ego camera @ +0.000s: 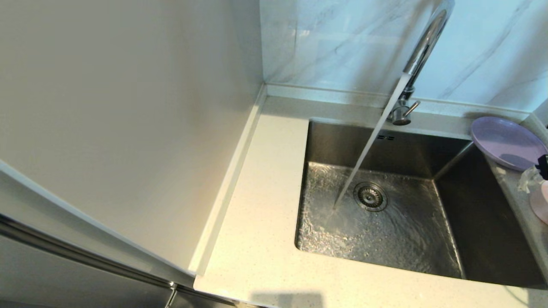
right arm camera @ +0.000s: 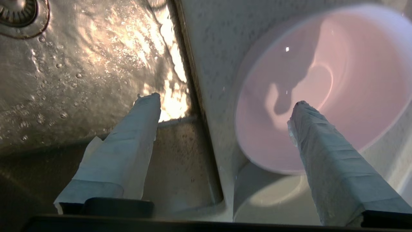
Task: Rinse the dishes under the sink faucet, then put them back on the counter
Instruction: Pick up the bowl
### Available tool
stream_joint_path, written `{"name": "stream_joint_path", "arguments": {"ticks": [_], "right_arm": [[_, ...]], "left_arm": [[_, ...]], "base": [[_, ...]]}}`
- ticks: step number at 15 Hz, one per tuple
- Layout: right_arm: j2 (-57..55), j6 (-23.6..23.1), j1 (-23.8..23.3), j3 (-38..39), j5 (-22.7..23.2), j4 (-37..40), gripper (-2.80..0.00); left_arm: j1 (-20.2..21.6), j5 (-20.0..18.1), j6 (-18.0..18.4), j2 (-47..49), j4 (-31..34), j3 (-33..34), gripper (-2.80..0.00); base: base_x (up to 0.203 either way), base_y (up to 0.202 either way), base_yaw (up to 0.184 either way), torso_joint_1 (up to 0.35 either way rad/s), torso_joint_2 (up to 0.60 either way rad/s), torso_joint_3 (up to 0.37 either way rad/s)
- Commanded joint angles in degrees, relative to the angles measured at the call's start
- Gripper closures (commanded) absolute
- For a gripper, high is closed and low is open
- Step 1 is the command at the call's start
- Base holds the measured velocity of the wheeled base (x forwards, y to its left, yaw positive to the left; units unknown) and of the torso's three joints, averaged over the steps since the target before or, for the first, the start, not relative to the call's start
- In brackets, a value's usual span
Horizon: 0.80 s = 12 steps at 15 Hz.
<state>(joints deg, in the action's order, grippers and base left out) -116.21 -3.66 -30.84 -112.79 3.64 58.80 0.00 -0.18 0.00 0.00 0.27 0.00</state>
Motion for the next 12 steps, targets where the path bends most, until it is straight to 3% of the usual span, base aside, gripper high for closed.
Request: {"name": "stream_joint_path", "arguments": {"ticks": [1,9,10,12], "right_arm": [[-2.44,-0.12,0.08,0.02,-0.21,-1.34,-2.8],[-3.77,-0.21,0.08,0.02,-0.65,-2.99,-2.8],[-3.77,-0.21,0.08,0.02,-0.65,-2.99,0.0],[-3.77,-0.69,0.08,0.02,-0.56,-2.99,0.0]], "left_arm": [[0.0,0.01,0.0,0.0,0.0,0.0,0.0],[0.0,0.01,0.0,0.0,0.0,0.0,0.0],[0.0,0.01,0.0,0.0,0.0,0.0,0.0],[0.0,0.01,0.0,0.0,0.0,0.0,0.0]], "base": [[0.0,0.0,0.0,0.0,0.0,0.0],[0.0,0.0,0.0,0.0,0.0,0.0],[0.0,0.0,0.0,0.0,0.0,0.0],[0.0,0.0,0.0,0.0,0.0,0.0]]}}
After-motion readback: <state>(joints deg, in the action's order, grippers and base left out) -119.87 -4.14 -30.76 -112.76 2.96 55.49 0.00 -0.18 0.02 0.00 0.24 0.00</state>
